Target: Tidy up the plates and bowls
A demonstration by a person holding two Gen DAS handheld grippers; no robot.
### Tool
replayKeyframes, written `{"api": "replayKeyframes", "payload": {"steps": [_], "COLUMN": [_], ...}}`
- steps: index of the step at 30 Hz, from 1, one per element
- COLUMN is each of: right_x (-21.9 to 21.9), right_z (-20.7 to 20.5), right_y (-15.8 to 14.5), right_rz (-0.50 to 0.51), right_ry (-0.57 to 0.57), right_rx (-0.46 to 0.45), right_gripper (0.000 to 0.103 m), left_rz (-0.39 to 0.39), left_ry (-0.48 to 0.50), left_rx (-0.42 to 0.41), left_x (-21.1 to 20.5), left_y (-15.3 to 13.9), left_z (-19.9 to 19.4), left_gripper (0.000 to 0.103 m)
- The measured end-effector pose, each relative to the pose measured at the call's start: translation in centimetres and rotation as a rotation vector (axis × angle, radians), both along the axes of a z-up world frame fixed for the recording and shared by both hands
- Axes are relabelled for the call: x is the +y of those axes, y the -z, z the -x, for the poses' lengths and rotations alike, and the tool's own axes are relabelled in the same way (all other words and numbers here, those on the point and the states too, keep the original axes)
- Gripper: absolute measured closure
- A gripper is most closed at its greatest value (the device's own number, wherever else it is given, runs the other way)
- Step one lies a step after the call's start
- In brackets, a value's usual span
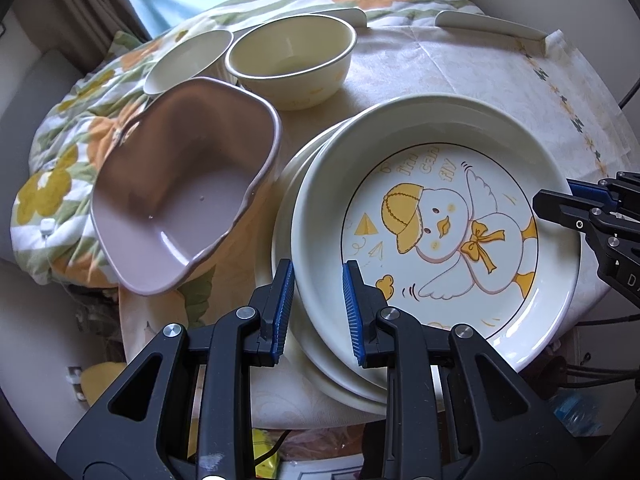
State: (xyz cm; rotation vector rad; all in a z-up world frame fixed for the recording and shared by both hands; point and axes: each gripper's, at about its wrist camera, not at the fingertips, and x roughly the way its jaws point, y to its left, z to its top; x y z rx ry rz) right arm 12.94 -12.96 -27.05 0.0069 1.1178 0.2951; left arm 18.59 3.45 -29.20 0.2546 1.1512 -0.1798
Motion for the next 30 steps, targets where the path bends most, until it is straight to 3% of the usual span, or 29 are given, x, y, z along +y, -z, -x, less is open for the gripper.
{"api": "replayKeyframes", "payload": {"steps": [15,17,21,30], "right_x": [0.3,0.3,0.3,-0.6], "right_z": [-0.6,-0.7,-0.9,-0.8], "right_y": [0.3,0.4,0.5,-0.6], "right_rz": [-0.004,0.001,-0.006,-0.031], "right_ry": [-0.006,-0.004,-0.017,-0.026], "right_rx": [0.006,0.004,0.002,-0.015], "right_gripper": [0.088,0.088,0.088,0.088], "left_rz": [-0.016,-0.033,-0.002,0.012], "left_ry": [-0.027,-0.025,-0.005,-0.035], "left_rx": [0.018,0.003,-0.041,-0.037], "left_x": [-0.2,-0.4,-0.8,-1.2], "left_y": [-0.5,-0.8,-1.9,-2.5], "left_z": [0.4,0.6,1.0,1.0], "left_gripper": [0.078,0.072,0.036,0.036]}}
